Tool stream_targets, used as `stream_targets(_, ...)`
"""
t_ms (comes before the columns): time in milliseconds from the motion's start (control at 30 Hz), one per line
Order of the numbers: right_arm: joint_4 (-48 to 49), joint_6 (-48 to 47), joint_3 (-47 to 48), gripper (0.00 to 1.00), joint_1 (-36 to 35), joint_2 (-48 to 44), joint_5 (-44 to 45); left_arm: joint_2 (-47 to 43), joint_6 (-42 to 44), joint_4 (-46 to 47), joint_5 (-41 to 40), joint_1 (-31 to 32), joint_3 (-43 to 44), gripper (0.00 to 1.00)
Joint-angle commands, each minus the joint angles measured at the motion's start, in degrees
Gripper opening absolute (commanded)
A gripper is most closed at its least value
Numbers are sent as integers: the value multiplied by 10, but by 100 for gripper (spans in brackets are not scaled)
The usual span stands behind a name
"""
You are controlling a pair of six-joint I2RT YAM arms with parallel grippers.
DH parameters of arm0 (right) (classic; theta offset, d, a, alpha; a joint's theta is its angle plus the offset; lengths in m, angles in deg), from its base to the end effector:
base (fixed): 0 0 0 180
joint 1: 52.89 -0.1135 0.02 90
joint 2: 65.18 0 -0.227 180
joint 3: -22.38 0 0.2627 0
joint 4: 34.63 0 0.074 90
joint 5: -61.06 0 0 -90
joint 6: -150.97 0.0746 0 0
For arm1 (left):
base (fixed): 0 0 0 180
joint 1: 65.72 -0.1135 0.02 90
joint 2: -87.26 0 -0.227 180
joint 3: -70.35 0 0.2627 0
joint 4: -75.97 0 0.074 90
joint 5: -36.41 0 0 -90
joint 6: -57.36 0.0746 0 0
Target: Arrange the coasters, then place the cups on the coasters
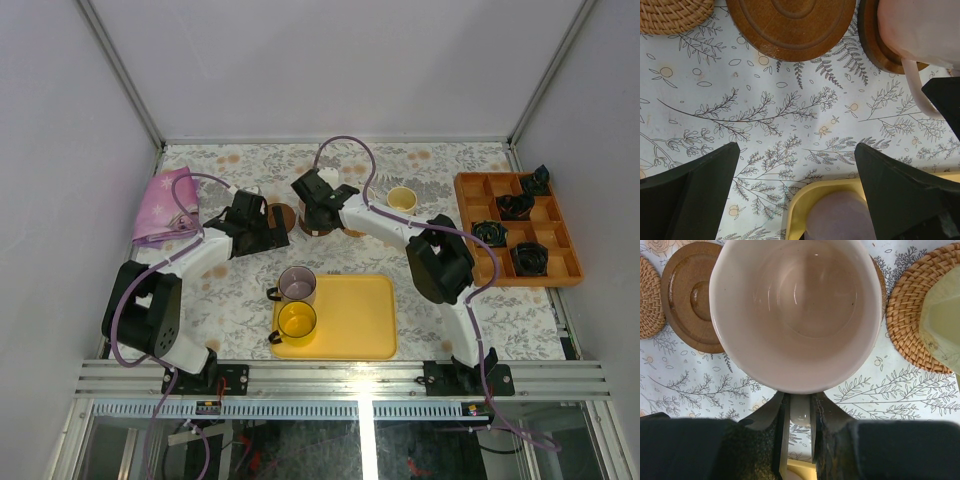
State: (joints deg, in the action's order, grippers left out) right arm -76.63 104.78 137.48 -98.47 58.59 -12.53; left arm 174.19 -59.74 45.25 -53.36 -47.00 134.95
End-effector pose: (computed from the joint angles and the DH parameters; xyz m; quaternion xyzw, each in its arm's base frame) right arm 0.3637 0.3410 0.1500 0.0336 0.9327 0.1387 0.3313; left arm 0.3221 -0.1095 0.1216 -0.0687 0.9460 -0.1251 0.2912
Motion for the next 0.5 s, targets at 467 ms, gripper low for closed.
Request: stream_targets(467,42,9,-26,42,4,-55,17,7,3,2,7,3,-6,100)
